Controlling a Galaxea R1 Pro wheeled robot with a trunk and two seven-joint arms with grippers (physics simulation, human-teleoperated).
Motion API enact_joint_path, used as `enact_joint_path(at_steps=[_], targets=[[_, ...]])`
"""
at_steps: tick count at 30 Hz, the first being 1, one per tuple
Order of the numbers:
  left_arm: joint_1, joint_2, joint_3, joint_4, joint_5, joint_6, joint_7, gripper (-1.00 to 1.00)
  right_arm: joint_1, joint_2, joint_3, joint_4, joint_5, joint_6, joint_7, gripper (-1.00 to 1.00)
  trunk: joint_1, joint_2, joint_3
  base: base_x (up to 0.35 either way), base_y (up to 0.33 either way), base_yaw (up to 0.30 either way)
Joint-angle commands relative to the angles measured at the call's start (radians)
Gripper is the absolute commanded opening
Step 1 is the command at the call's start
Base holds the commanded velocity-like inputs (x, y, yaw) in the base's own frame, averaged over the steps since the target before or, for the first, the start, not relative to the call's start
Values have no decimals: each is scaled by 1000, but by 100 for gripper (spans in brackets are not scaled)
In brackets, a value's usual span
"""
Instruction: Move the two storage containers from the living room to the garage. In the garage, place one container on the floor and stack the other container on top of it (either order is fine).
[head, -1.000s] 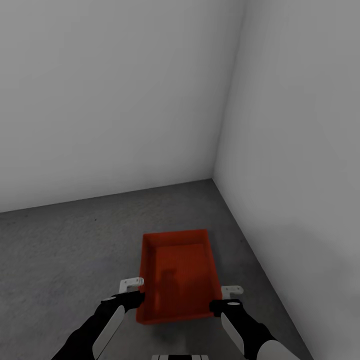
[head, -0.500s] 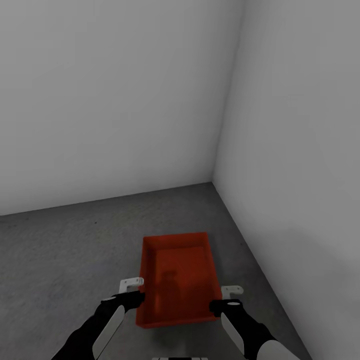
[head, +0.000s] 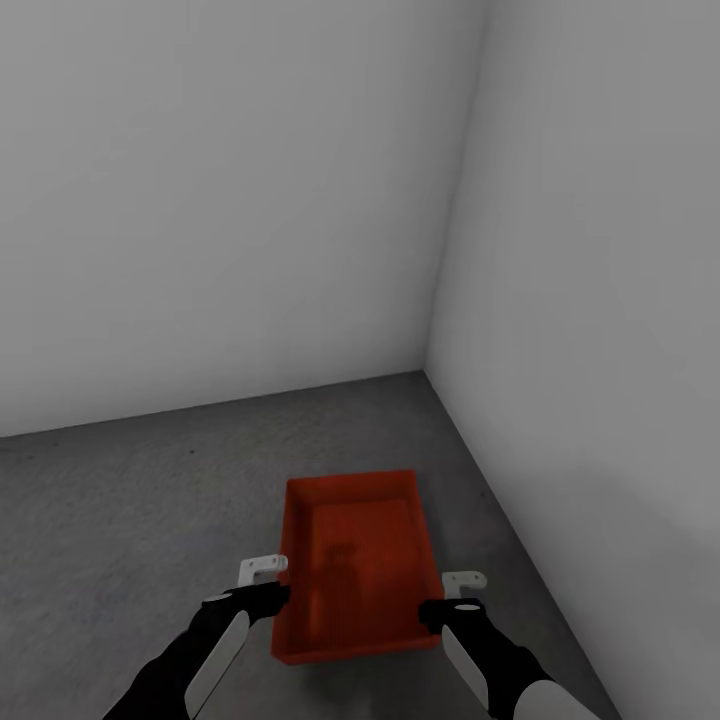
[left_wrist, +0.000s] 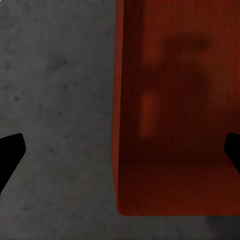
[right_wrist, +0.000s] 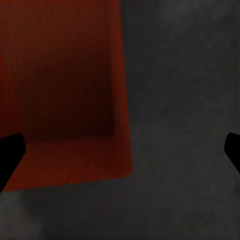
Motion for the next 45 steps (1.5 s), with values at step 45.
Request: enact_joint_path(at_steps=[45], targets=[[-1, 1, -5, -2, 11, 2, 10, 100, -1, -1, 8, -2, -10, 4, -10, 100, 0, 0, 60, 0, 0, -32]])
